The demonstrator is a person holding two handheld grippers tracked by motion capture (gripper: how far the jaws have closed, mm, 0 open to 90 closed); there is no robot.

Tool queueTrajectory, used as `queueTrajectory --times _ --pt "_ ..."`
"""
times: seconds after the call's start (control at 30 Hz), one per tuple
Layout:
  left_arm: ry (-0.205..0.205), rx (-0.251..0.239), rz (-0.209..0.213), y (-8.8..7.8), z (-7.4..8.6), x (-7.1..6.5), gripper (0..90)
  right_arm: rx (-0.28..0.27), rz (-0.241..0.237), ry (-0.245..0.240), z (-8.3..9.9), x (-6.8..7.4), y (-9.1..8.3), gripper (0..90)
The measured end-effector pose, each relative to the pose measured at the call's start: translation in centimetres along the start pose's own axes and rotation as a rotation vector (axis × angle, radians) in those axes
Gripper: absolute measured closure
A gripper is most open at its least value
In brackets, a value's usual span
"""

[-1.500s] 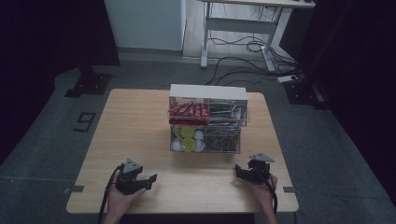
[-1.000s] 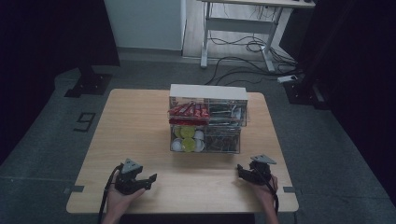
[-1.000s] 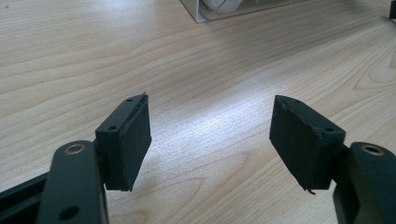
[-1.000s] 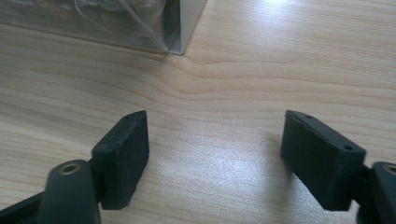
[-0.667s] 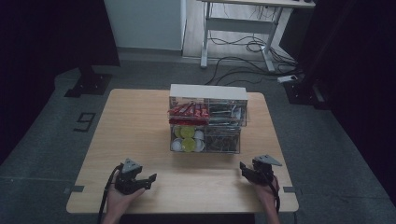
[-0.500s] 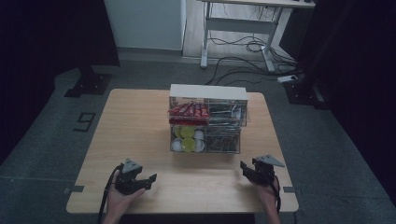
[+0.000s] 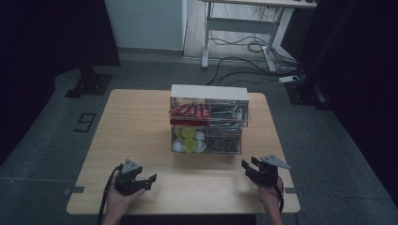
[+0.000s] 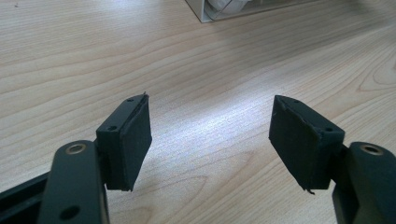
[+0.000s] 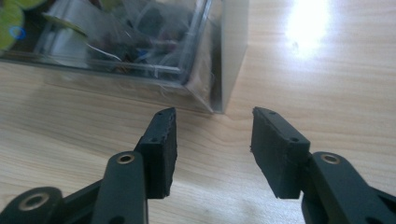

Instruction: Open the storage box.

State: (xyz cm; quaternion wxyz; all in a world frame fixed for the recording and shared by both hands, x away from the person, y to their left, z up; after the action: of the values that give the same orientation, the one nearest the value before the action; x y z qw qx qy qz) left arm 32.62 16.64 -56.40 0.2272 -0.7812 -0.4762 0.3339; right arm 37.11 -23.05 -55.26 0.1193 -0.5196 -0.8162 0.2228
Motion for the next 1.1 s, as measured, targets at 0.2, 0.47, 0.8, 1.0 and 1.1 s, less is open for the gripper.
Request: queueTrajectory --times 0.2,0.47,0.8,1.0,1.1 --pt "0.001 0.004 -0.001 0.1 0.1 0.1 29.9 -0.042 -0.015 -0.014 -1.2 0.8 -0.9 57.1" --pt "0.002 0.006 0.002 0.2 0.1 -0.1 29.8 -0.075 -0.035 -0.021 -2.2 1.6 -1.6 68.7" --pt "0.0 0.019 0.01 0.5 0.3 -0.2 29.7 -0.103 -0.082 -0.054 -3.1 3.2 -1.8 85.2" --pt "-0.001 0.024 0.009 0.5 0.3 -0.1 29.6 -0.11 -0.099 -0.066 -3.3 4.0 -1.5 88.4" --pt "0.0 0.025 0.009 0.6 0.4 -0.2 29.6 -0.114 -0.113 -0.07 -3.4 4.5 -1.3 89.1"
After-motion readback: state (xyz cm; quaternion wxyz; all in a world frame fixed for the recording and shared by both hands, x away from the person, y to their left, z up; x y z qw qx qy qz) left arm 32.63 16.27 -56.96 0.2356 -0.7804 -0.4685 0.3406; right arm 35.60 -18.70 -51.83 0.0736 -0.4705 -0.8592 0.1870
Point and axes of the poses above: each handheld gripper's, and its own axes: y roughly forward along the jaws, z roughly out of its underside, x roughly to its left, the point moved 8 cm from there along y, roughly forward along the jaws, and after that the axes turned 13 degrees about -y, right-handed, at the moved point
